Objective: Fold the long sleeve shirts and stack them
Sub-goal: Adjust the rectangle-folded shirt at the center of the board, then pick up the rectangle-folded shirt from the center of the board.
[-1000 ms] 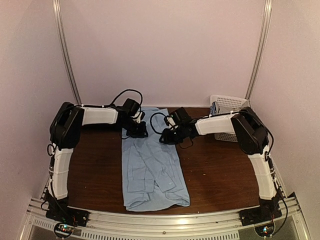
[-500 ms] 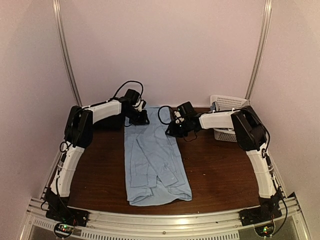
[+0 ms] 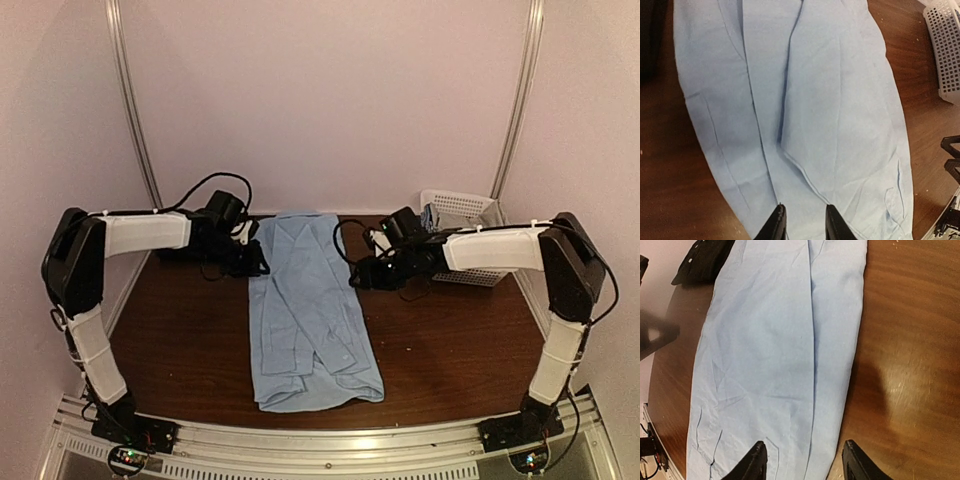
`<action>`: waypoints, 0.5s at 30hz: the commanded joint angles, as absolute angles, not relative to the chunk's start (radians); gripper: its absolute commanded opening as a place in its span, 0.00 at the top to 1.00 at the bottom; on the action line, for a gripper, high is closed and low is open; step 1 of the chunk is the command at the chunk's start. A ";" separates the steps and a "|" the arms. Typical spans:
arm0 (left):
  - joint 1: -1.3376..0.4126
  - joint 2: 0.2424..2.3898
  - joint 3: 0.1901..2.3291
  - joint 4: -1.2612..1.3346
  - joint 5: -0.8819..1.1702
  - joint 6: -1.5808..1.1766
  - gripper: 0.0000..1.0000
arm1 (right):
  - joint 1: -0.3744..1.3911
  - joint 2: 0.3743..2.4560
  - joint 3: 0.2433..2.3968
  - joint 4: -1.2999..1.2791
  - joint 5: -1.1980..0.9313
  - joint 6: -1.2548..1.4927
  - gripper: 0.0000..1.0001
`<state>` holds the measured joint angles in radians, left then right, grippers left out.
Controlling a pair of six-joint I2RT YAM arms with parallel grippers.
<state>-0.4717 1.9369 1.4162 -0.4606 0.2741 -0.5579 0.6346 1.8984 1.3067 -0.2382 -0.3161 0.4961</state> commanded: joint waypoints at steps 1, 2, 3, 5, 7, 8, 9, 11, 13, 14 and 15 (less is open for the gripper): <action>-0.526 1.718 1.158 -0.331 0.290 -0.672 0.72 | 0.702 1.754 1.106 -0.220 -0.281 0.517 0.45; -0.541 1.670 1.099 -0.321 0.287 -0.700 0.72 | 0.711 1.718 1.065 -0.211 -0.286 0.529 0.45; -0.555 1.628 1.040 -0.313 0.279 -0.739 0.71 | 0.719 1.687 1.026 -0.203 -0.294 0.544 0.44; -0.590 1.546 0.936 -0.292 0.266 -0.793 0.71 | 0.739 1.627 0.960 -0.197 -0.291 0.568 0.43; -0.632 1.478 0.855 -0.286 0.250 -0.846 0.70 | 0.772 1.570 0.902 -0.194 -0.284 0.587 0.41; -0.652 1.447 0.806 -0.278 0.243 -0.874 0.70 | 0.787 1.546 0.874 -0.194 -0.279 0.603 0.41; -0.672 1.424 0.776 -0.274 0.240 -0.897 0.69 | 0.797 1.523 0.849 -0.187 -0.279 0.617 0.41; -0.711 1.385 0.730 -0.272 0.225 -0.942 0.68 | 0.814 1.488 0.793 -0.166 -0.297 0.644 0.41; -0.752 1.361 0.683 -0.259 0.226 -0.983 0.65 | 0.834 1.468 0.746 -0.146 -0.304 0.666 0.40; -0.772 1.351 0.661 -0.255 0.221 -1.004 0.63 | 0.848 1.461 0.729 -0.142 -0.304 0.673 0.40; -0.790 1.340 0.643 -0.253 0.209 -1.024 0.61 | 0.863 1.458 0.716 -0.138 -0.299 0.680 0.39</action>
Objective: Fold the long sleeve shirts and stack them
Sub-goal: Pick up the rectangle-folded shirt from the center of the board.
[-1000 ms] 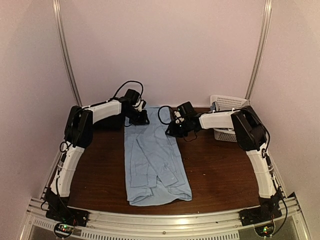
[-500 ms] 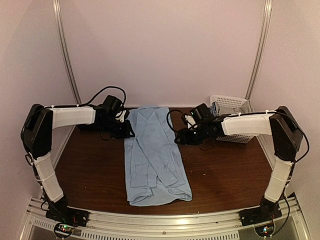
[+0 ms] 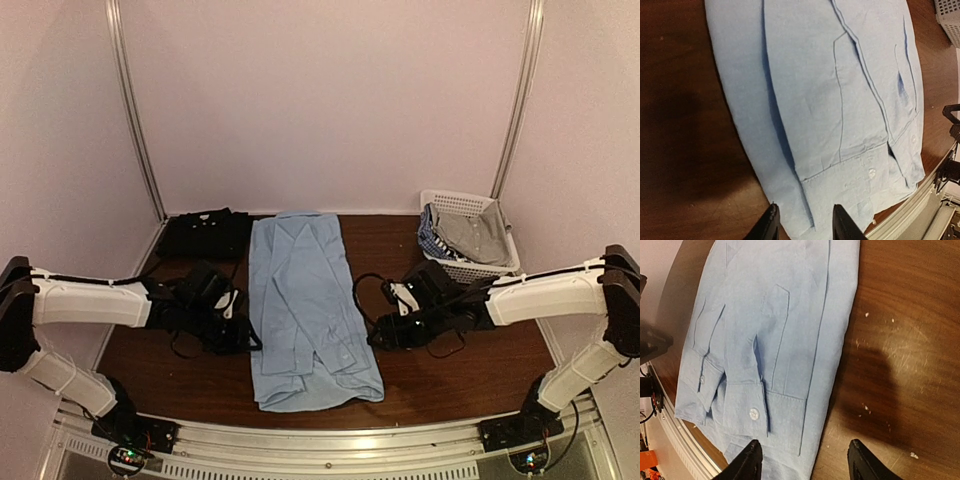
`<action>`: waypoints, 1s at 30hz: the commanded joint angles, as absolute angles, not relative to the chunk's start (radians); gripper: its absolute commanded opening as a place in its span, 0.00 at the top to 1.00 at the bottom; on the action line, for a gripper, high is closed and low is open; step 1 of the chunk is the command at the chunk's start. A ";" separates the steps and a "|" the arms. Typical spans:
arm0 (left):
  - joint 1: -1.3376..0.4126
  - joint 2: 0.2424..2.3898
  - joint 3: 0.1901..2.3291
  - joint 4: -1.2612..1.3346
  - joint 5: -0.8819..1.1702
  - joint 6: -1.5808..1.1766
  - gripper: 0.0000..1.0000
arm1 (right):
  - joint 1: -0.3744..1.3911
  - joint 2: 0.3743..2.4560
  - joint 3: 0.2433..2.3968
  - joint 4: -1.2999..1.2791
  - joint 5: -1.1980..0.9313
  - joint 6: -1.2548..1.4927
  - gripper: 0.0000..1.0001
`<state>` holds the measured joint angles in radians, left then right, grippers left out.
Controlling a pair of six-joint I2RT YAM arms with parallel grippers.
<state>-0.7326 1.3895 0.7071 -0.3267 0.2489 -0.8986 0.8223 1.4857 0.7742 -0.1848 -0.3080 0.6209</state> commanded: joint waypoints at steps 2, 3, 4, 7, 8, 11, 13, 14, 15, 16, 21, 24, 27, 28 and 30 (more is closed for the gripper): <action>-0.817 1.317 0.604 -0.239 0.201 -1.059 0.58 | 0.890 1.459 0.695 -0.120 -0.294 0.694 0.38; -0.826 1.309 0.583 -0.218 0.205 -1.077 0.58 | 0.898 1.462 0.686 -0.110 -0.297 0.703 0.38; -0.835 1.304 0.566 -0.195 0.218 -1.092 0.57 | 0.902 1.464 0.677 -0.097 -0.303 0.711 0.38; -0.873 1.319 0.553 -0.172 0.214 -1.124 0.55 | 0.904 1.466 0.646 -0.064 -0.307 0.726 0.38; -0.885 1.326 0.554 -0.171 0.211 -1.133 0.53 | 0.904 1.468 0.641 -0.058 -0.307 0.728 0.38; -0.908 1.349 0.553 -0.167 0.208 -1.157 0.52 | 0.906 1.488 0.622 -0.028 -0.316 0.737 0.38; -0.916 1.357 0.547 -0.168 0.202 -1.177 0.52 | 0.912 1.503 0.617 -0.010 -0.323 0.743 0.39; -0.919 1.360 0.546 -0.177 0.199 -1.185 0.52 | 0.917 1.510 0.615 -0.004 -0.325 0.746 0.39; -0.921 1.363 0.547 -0.186 0.192 -1.192 0.53 | 0.922 1.517 0.615 -0.003 -0.328 0.749 0.39; -0.926 1.367 0.548 -0.193 0.190 -1.199 0.53 | 0.926 1.524 0.615 -0.003 -0.329 0.753 0.39; -0.943 1.388 0.549 -0.187 0.197 -1.218 0.57 | 0.944 1.564 0.622 0.061 -0.341 0.775 0.43; -0.947 1.398 0.545 -0.153 0.222 -1.226 0.62 | 0.953 1.586 0.636 0.067 -0.348 0.781 0.49; -0.948 1.397 0.539 -0.121 0.244 -1.237 0.74 | 0.955 1.580 0.647 0.064 -0.352 0.786 0.59; -0.948 1.393 0.537 -0.109 0.260 -1.241 0.79 | 0.956 1.572 0.650 0.058 -0.349 0.786 0.64; -0.948 1.381 0.535 -0.098 0.274 -1.245 0.89 | 0.956 1.555 0.657 0.049 -0.352 0.788 0.72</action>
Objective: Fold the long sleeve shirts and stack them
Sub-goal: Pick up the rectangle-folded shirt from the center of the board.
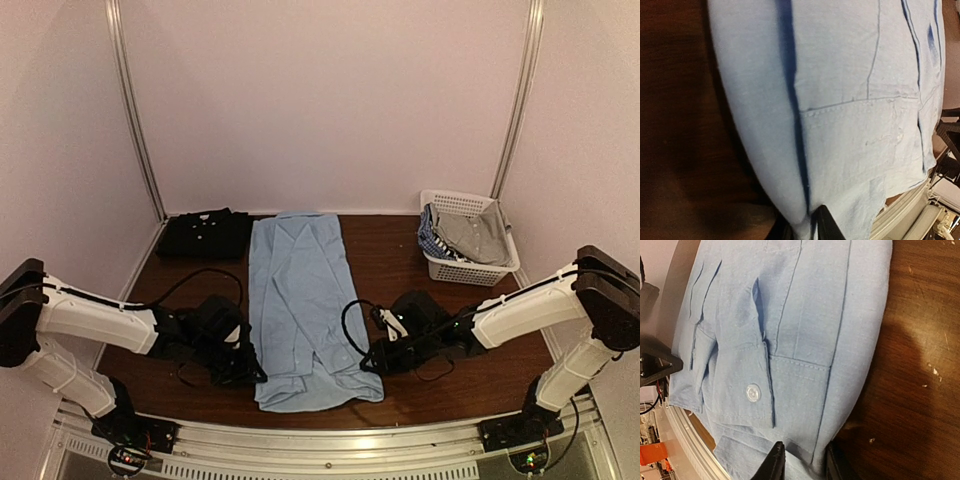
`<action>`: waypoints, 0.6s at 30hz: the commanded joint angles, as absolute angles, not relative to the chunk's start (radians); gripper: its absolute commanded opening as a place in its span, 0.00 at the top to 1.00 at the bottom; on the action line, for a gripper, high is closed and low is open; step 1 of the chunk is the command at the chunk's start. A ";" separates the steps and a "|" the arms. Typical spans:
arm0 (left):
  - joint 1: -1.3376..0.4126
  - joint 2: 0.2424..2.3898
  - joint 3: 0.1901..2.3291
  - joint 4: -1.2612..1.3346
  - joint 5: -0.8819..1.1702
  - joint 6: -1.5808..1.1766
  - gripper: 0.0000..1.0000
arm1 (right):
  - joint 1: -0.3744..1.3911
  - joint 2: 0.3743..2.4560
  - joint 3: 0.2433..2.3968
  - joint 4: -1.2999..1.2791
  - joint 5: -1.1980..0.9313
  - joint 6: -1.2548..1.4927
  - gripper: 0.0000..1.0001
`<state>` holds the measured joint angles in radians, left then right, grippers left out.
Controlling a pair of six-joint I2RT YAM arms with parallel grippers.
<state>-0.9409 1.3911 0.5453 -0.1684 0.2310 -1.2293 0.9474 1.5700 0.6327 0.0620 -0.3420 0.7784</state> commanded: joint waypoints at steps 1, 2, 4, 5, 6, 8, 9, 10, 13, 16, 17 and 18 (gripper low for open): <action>-0.948 1.372 0.537 -0.099 0.280 -1.246 0.95 | 0.956 1.547 0.662 0.047 -0.355 0.791 0.77; -0.948 1.361 0.542 -0.102 0.283 -1.245 0.99 | 0.956 1.538 0.665 0.045 -0.359 0.793 0.81; -0.947 1.340 0.552 -0.116 0.289 -1.244 1.00 | 0.958 1.520 0.676 0.038 -0.366 0.794 0.89; -0.947 1.330 0.559 -0.130 0.291 -1.243 1.00 | 0.958 1.512 0.683 0.033 -0.368 0.796 0.92; -0.947 1.318 0.566 -0.139 0.293 -1.243 1.00 | 0.957 1.504 0.692 0.025 -0.369 0.796 0.95; -0.945 1.297 0.575 -0.154 0.301 -1.245 1.00 | 0.957 1.486 0.710 0.009 -0.368 0.794 0.98; -0.942 1.285 0.579 -0.158 0.306 -1.247 1.00 | 0.957 1.479 0.721 0.007 -0.366 0.794 0.99; -0.935 1.268 0.580 -0.162 0.314 -1.250 1.00 | 0.957 1.472 0.738 -0.018 -0.364 0.793 1.00; -0.900 1.227 0.588 -0.158 0.342 -1.256 1.00 | 0.956 1.462 0.793 -0.062 -0.353 0.786 1.00; -0.833 1.209 0.612 -0.148 0.383 -1.247 1.00 | 0.943 1.478 0.857 -0.074 -0.335 0.786 1.00; -0.803 1.210 0.621 -0.138 0.401 -1.240 1.00 | 0.934 1.496 0.884 -0.077 -0.335 0.786 1.00; -0.755 1.216 0.627 -0.123 0.425 -1.234 1.00 | 0.922 1.516 0.913 -0.085 -0.335 0.786 1.00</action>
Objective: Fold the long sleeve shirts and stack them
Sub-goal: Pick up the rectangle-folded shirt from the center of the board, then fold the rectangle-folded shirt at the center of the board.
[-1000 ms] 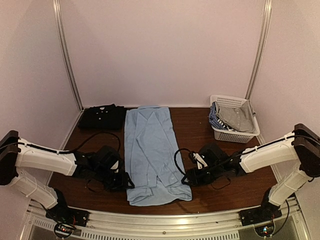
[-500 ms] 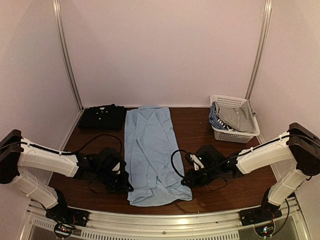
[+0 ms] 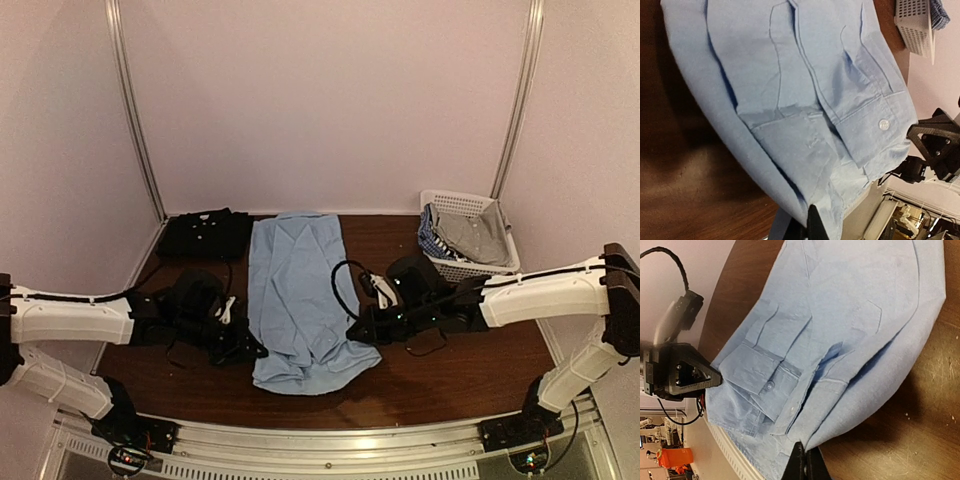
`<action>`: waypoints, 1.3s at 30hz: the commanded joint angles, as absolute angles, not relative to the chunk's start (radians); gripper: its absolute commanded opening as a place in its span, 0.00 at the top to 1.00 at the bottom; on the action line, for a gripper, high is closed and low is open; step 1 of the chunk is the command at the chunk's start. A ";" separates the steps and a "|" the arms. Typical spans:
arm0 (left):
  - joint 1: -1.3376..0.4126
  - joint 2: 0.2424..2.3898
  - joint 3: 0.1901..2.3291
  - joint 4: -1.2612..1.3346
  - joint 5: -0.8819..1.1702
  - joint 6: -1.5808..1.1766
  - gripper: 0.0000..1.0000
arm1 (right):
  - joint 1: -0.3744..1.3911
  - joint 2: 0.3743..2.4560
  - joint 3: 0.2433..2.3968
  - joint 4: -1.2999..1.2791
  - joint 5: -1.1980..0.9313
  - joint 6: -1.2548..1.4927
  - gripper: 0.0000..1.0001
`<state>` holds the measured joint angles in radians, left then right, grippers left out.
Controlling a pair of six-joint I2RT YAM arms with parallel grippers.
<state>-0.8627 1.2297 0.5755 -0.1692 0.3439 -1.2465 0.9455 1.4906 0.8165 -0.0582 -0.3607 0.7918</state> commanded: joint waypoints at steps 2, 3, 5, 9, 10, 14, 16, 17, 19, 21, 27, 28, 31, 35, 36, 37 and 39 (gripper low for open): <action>-0.676 1.244 0.639 -0.082 0.485 -1.219 1.00 | 0.883 1.570 0.973 -0.089 -0.333 0.792 1.00; -0.636 1.269 0.649 -0.064 0.511 -1.208 1.00 | 0.864 1.596 1.001 -0.086 -0.331 0.796 1.00; -0.561 1.334 0.688 -0.048 0.544 -1.174 1.00 | 0.818 1.661 1.057 -0.074 -0.339 0.806 1.00; -0.433 1.496 0.776 0.016 0.611 -1.118 1.00 | 0.739 1.814 1.187 -0.072 -0.343 0.812 1.00; -0.408 1.549 0.801 0.028 0.619 -1.107 1.00 | 0.721 1.854 1.214 -0.069 -0.349 0.814 1.00; -0.339 1.693 0.893 0.037 0.637 -1.063 1.00 | 0.667 1.984 1.321 -0.057 -0.377 0.820 1.00; -0.324 1.752 0.936 0.039 0.651 -1.034 1.00 | 0.652 2.026 1.354 -0.052 -0.384 0.816 0.98; -0.320 1.779 0.963 0.029 0.653 -1.018 1.00 | 0.648 2.041 1.366 -0.050 -0.383 0.814 0.97; -0.313 1.822 1.005 0.019 0.655 -0.998 1.00 | 0.642 2.060 1.381 -0.040 -0.373 0.812 0.94; -0.306 1.858 1.037 0.022 0.668 -0.987 1.00 | 0.639 2.073 1.395 -0.036 -0.374 0.811 0.87; -0.298 1.877 1.130 -0.060 0.651 -0.905 0.56 | 0.641 1.997 1.338 -0.028 -0.312 0.766 0.52; -0.298 1.872 1.146 -0.084 0.638 -0.889 0.51 | 0.641 1.976 1.328 -0.040 -0.291 0.748 0.47; -0.297 1.831 1.166 -0.165 0.554 -0.829 0.41 | 0.642 1.933 1.315 -0.105 -0.236 0.666 0.38; -0.296 1.785 1.185 -0.244 0.457 -0.762 0.25 | 0.650 1.880 1.287 -0.162 -0.152 0.593 0.28; -0.296 1.776 1.190 -0.255 0.444 -0.750 0.23 | 0.654 1.857 1.275 -0.165 -0.137 0.581 0.27; -0.296 1.767 1.190 -0.256 0.439 -0.738 0.21 | 0.658 1.841 1.263 -0.165 -0.123 0.569 0.25; -0.296 1.738 1.188 -0.261 0.423 -0.720 0.16 | 0.677 1.808 1.246 -0.170 -0.096 0.540 0.23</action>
<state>-0.3061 1.8053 1.1580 -0.2180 0.4995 -0.8043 0.6495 1.8801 1.2839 -0.1268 -0.1997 0.6300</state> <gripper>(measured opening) 0.810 0.754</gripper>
